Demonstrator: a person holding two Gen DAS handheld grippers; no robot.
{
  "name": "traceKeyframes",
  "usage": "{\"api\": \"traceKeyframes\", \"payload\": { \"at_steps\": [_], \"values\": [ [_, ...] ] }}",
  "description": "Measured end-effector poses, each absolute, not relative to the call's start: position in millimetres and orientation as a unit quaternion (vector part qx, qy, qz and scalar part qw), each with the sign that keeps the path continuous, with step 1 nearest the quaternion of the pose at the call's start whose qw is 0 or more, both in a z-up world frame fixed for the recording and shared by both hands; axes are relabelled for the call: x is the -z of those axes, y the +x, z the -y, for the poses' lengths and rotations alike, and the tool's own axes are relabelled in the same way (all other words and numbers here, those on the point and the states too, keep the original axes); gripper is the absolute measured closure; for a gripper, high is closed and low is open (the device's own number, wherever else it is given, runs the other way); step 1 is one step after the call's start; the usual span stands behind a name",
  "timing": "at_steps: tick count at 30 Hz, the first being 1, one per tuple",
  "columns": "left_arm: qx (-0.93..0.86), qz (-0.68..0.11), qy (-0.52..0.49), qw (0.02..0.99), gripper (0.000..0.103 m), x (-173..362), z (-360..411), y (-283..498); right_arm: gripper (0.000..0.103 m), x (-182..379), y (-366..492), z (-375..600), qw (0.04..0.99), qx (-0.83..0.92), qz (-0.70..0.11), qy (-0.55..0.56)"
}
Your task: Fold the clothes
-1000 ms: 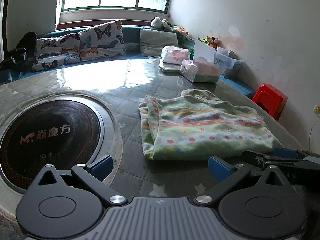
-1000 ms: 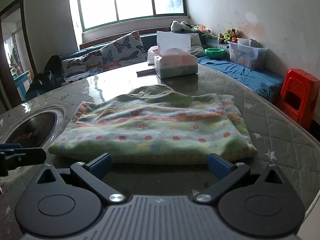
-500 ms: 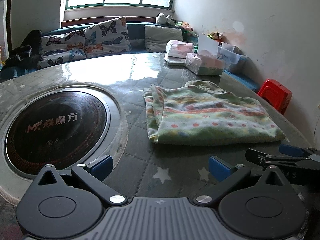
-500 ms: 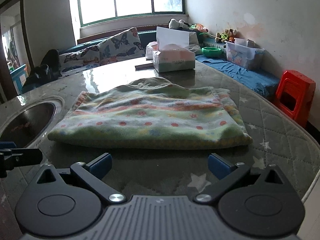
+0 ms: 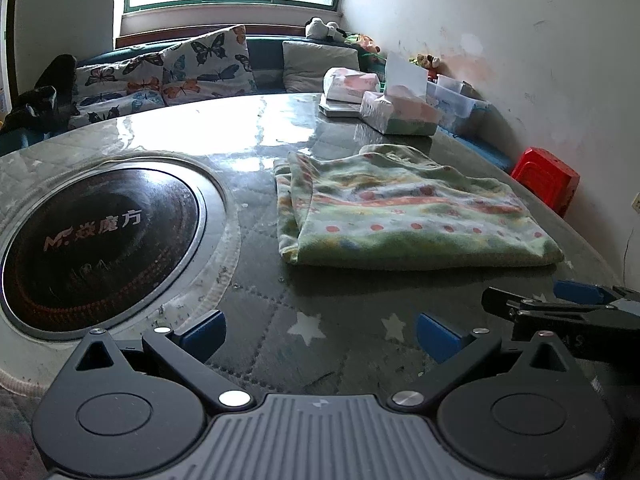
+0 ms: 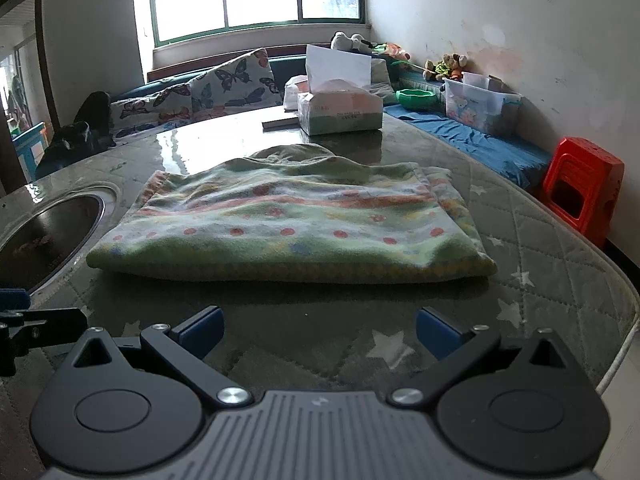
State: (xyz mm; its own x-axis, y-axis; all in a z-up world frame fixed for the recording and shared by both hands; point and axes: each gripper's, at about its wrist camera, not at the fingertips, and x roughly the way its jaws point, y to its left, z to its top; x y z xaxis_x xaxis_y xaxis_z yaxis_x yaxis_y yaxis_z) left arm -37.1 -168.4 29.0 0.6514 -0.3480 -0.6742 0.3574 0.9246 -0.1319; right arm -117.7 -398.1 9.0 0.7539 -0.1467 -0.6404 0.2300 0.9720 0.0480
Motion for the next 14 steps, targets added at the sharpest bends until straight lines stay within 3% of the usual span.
{"api": "traceKeyframes", "payload": {
  "at_steps": [14],
  "values": [
    [0.192,-0.374,0.006,0.907,0.000,-27.8,170.7,-38.2,0.000,-9.6,-117.0,397.6,0.934,0.100,-0.337,0.059]
  ]
}}
